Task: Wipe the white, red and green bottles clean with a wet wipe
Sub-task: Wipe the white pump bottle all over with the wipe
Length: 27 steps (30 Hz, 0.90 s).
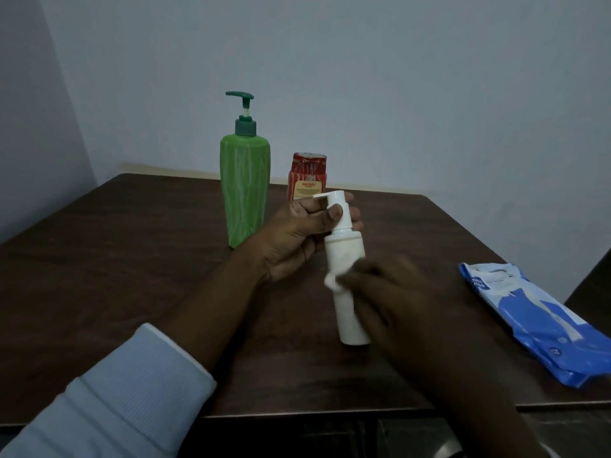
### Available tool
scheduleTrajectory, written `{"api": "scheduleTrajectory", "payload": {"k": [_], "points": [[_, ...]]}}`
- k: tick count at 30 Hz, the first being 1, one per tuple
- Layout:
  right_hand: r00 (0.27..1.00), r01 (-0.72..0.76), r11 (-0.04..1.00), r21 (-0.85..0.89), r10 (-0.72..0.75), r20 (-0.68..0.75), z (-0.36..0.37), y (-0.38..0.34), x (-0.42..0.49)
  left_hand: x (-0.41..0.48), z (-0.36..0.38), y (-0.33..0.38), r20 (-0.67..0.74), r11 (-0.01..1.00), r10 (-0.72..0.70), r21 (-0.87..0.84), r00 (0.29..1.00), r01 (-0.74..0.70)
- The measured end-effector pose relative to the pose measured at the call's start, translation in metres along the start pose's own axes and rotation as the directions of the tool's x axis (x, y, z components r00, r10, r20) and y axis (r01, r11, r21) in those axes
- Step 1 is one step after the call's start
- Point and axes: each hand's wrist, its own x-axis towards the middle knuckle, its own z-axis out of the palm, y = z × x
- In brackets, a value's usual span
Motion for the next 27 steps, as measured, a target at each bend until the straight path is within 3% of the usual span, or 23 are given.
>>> {"api": "scheduleTrajectory", "payload": {"k": [3,5,8,11,14,17,21,23,27], "points": [[0.984,-0.167,0.983,0.069,0.171,-0.051,-0.007,0.011,0.018,-0.001,-0.001,0.0,-0.002,1.0,0.012,0.015,1.0,-0.011],[0.971,-0.237,0.964,0.116,0.233,0.045,-0.01,0.007,0.012,-0.002,-0.002,0.0,-0.013,1.0,0.006,0.019,1.0,-0.006],[0.982,-0.133,0.987,0.093,0.119,0.144,-0.008,-0.002,0.019,-0.002,-0.001,-0.001,-0.012,1.0,0.001,0.008,1.0,-0.001],[0.991,-0.137,0.988,0.064,0.137,0.01,-0.007,0.01,0.031,-0.002,0.003,-0.001,-0.031,0.999,0.018,0.03,0.999,-0.017],[0.971,-0.24,0.962,0.128,0.235,0.049,-0.007,0.016,0.004,-0.004,0.001,-0.003,-0.041,1.0,0.015,0.025,0.999,-0.014],[0.985,-0.165,0.978,0.124,0.157,0.071,-0.006,0.013,-0.008,-0.003,0.001,-0.003,-0.044,1.0,0.012,0.021,0.999,-0.011],[0.989,-0.125,0.978,0.169,0.137,-0.06,0.0,0.019,0.004,-0.001,0.004,-0.006,-0.049,1.0,0.013,0.004,0.999,-0.013],[0.987,-0.146,0.969,0.199,0.156,-0.035,-0.003,0.019,0.0,-0.001,0.004,-0.007,-0.058,1.0,0.008,-0.002,0.998,-0.008],[0.999,-0.052,0.992,0.116,0.053,-0.006,-0.004,0.016,0.002,-0.001,0.004,-0.007,-0.041,1.0,0.007,-0.019,0.999,-0.008]]}}
